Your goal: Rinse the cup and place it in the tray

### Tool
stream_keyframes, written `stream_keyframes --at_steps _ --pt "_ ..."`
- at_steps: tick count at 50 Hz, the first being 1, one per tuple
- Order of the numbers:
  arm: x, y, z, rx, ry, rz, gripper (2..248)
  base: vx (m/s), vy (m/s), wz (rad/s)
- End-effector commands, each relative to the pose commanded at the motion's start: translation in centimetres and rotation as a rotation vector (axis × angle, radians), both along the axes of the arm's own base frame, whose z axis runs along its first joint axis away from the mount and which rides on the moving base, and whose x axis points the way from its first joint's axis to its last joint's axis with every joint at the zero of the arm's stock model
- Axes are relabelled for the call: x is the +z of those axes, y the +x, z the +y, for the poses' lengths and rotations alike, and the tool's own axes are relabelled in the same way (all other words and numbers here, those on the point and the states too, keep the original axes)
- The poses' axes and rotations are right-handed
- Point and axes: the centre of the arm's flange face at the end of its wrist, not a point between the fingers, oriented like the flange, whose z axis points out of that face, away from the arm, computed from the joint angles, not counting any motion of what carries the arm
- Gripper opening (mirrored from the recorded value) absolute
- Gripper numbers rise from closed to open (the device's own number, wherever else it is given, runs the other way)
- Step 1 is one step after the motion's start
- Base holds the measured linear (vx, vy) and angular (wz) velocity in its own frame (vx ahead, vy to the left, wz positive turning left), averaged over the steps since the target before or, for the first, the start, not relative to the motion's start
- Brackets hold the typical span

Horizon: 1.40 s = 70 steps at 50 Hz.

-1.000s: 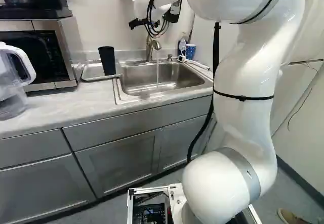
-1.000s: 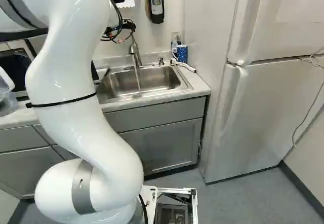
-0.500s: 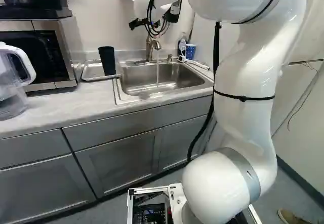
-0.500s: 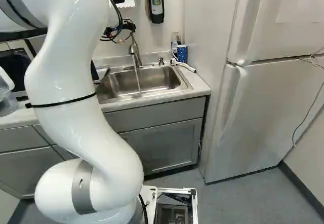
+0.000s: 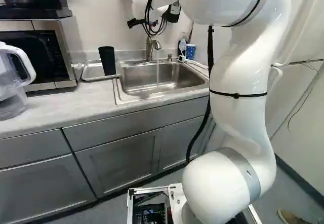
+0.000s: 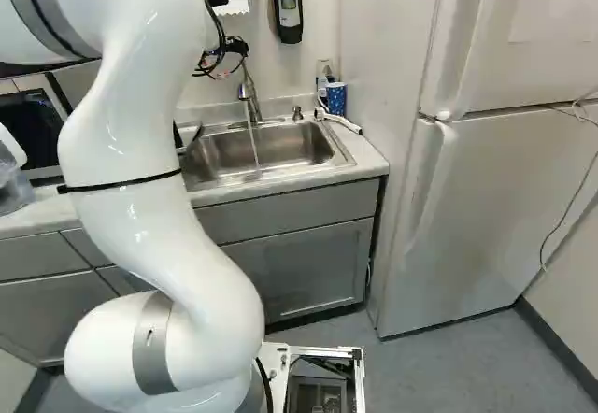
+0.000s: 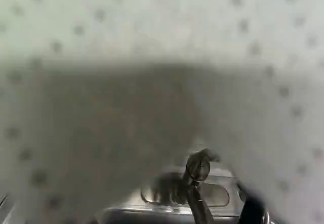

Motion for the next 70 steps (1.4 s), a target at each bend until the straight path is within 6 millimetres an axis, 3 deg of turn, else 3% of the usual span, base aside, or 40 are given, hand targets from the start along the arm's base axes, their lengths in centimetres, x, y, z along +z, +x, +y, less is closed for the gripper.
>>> stream_keyframes --at_steps 53,70 --pt "-0.1 -0.3 0.0 -0.002 -0.007 0.021 247 0.000 0.000 0.000" --pt "-0.3 -1.3 -0.1 -0.005 -0.019 0.056 247 0.000 0.000 0.000"
